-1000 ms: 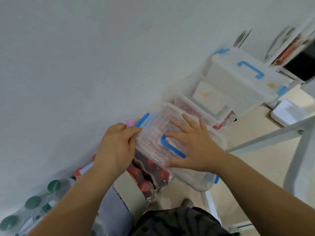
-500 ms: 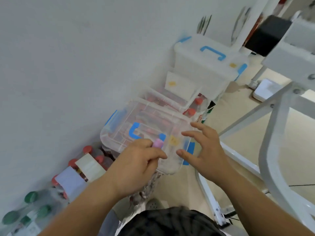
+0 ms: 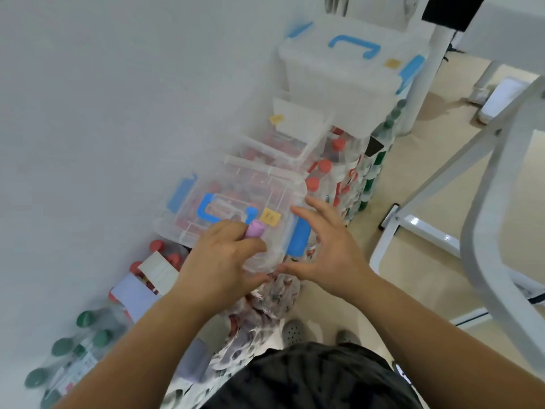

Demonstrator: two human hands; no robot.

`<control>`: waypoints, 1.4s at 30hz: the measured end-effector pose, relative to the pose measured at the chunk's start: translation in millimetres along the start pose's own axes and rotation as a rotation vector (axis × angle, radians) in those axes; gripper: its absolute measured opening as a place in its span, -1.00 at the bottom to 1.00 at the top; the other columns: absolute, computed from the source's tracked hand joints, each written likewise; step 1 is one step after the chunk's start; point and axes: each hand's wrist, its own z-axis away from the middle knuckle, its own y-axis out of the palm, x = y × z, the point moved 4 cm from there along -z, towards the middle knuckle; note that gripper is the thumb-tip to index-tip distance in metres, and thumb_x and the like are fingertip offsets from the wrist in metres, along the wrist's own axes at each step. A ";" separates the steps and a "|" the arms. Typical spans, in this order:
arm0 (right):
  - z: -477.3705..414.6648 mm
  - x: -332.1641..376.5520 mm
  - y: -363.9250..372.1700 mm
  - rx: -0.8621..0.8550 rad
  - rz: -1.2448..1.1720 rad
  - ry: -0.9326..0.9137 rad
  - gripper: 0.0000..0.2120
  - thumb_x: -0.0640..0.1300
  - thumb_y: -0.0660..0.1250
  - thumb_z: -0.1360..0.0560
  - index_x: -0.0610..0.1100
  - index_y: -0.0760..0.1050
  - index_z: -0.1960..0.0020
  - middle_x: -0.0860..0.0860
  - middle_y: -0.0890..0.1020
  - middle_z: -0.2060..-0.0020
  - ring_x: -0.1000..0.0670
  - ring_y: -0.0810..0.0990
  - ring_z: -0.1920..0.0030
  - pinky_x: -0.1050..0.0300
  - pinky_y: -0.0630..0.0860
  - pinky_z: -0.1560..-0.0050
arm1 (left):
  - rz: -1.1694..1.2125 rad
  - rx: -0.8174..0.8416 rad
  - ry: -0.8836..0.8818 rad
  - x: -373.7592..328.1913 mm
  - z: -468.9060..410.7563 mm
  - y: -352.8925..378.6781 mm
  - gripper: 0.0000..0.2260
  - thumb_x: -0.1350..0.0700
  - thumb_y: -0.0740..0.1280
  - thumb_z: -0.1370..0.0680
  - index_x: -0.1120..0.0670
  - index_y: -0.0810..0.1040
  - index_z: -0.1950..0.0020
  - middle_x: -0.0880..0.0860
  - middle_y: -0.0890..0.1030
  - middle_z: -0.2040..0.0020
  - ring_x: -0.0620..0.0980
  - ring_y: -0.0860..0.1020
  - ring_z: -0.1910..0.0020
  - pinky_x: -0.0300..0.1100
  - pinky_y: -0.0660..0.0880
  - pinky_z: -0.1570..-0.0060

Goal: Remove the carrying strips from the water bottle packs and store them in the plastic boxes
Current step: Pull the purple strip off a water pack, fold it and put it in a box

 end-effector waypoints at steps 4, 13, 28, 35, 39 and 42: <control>-1.4 -1.6 2.4 -0.007 0.026 0.006 -0.02 0.27 0.61 -0.23 0.15 0.26 -0.54 0.12 0.21 -0.55 0.11 0.19 -0.54 0.22 0.16 -0.49 | -0.009 0.014 -0.013 -2.7 -5.1 -0.2 -0.61 -0.07 0.65 -0.20 0.06 0.69 0.09 0.04 0.58 0.19 0.11 0.54 0.20 -0.09 0.49 0.17; -2.9 -2.5 8.2 0.016 0.001 0.051 0.13 0.35 0.56 -0.25 0.10 0.03 -0.61 0.11 0.25 -0.54 0.08 0.20 -0.54 0.05 0.25 -0.52 | 0.060 -0.029 -0.093 -3.0 1.4 -3.4 -0.65 -0.01 0.65 -0.23 0.05 0.68 0.08 0.04 0.60 0.13 0.10 0.56 0.13 -0.04 0.53 0.13; -5.6 2.9 16.2 0.050 0.209 -0.011 -0.02 0.32 0.36 -0.48 -0.09 -0.06 -0.64 0.02 0.07 -0.63 0.02 0.01 -0.61 0.26 -0.11 -0.49 | 0.164 -0.139 -0.156 -1.1 1.5 -45.6 -0.75 0.03 0.60 -0.33 0.01 0.64 0.07 -0.11 0.49 0.09 -0.11 0.43 0.11 -0.44 0.30 0.04; -8.4 7.2 2.0 0.162 0.156 0.033 0.16 0.45 0.42 -0.31 -0.05 -0.04 -0.64 0.08 0.08 -0.61 0.05 0.06 -0.59 0.16 0.05 -0.53 | 0.117 -0.141 -0.156 -9.4 8.6 -67.0 -0.74 0.04 0.62 -0.32 -0.01 0.63 0.08 -0.15 0.46 0.12 -0.10 0.43 0.15 -0.43 0.30 0.08; -8.6 19.9 -4.3 0.172 0.164 0.027 0.09 0.41 0.43 -0.34 -0.09 0.03 -0.62 0.05 0.18 -0.56 0.02 0.16 -0.54 0.27 0.06 -0.41 | 0.069 -0.186 -0.157 -22.1 16.2 -85.5 -0.74 0.03 0.62 -0.32 0.00 0.63 0.10 -0.16 0.43 0.15 -0.09 0.42 0.16 -0.42 0.29 0.09; -9.2 23.7 -6.0 0.183 0.149 0.034 0.09 0.37 0.44 -0.37 -0.11 -0.01 -0.63 0.06 0.11 -0.59 0.00 0.10 -0.59 0.14 0.09 -0.53 | 0.026 -0.206 -0.180 -28.4 27.4 -93.9 -0.75 0.03 0.61 -0.31 0.02 0.63 0.11 -0.11 0.46 0.17 -0.06 0.40 0.17 -0.41 0.26 0.09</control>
